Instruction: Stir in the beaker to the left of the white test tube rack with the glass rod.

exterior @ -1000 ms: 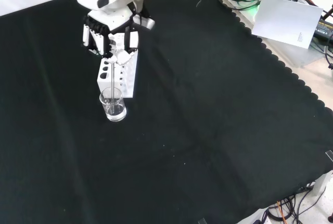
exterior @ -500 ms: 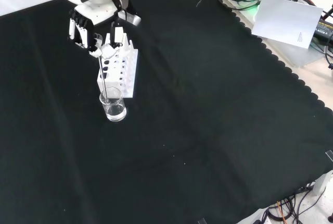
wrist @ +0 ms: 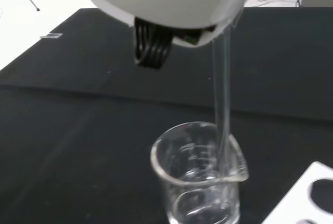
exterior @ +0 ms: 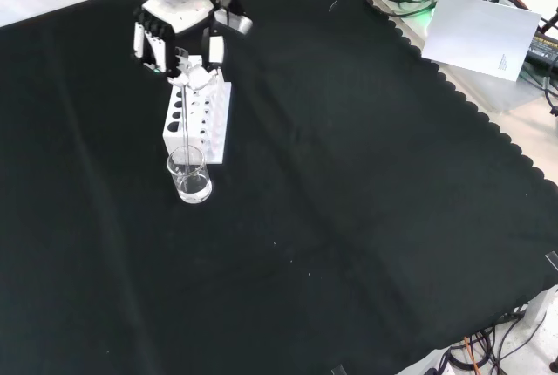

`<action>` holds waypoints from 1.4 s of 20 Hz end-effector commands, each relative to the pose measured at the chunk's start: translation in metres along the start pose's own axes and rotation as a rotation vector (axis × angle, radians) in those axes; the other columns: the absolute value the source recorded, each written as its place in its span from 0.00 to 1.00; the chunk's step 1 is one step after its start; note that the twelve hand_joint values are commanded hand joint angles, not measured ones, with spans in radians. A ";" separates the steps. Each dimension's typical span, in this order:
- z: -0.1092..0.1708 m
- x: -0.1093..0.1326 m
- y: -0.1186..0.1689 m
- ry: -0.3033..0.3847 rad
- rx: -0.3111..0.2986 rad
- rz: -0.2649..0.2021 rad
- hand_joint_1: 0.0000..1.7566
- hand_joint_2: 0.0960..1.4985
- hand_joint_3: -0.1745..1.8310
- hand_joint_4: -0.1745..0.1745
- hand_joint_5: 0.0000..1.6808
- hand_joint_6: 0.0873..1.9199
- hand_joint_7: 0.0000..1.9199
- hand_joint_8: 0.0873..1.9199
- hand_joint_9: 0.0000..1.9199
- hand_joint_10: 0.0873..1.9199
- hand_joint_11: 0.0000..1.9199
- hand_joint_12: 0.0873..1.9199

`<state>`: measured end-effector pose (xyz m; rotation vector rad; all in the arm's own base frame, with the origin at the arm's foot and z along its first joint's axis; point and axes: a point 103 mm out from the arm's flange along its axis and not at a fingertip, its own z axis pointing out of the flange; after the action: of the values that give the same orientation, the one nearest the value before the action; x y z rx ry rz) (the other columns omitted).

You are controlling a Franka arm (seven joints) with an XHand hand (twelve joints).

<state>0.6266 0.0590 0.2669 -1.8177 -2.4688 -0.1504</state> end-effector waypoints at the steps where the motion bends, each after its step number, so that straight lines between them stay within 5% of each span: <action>1: 0.002 0.045 0.000 0.003 0.008 -0.063 0.69 0.29 0.55 0.00 0.78 0.36 0.83 0.42 0.90 0.37 0.58 0.45; 8: 0.008 0.042 0.014 0.017 0.002 -0.075 0.69 0.29 0.55 0.00 0.78 0.36 0.83 0.42 0.90 0.37 0.58 0.45; 15: 0.018 0.010 0.038 0.011 0.005 -0.020 0.69 0.29 0.55 0.00 0.78 0.36 0.83 0.42 0.90 0.37 0.58 0.45; 28: -0.014 -0.005 0.004 -0.006 -0.031 0.012 0.69 0.29 0.55 0.00 0.78 0.36 0.82 0.42 0.90 0.37 0.58 0.44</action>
<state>0.6517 0.0668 0.2667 -1.8135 -2.4772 -0.1827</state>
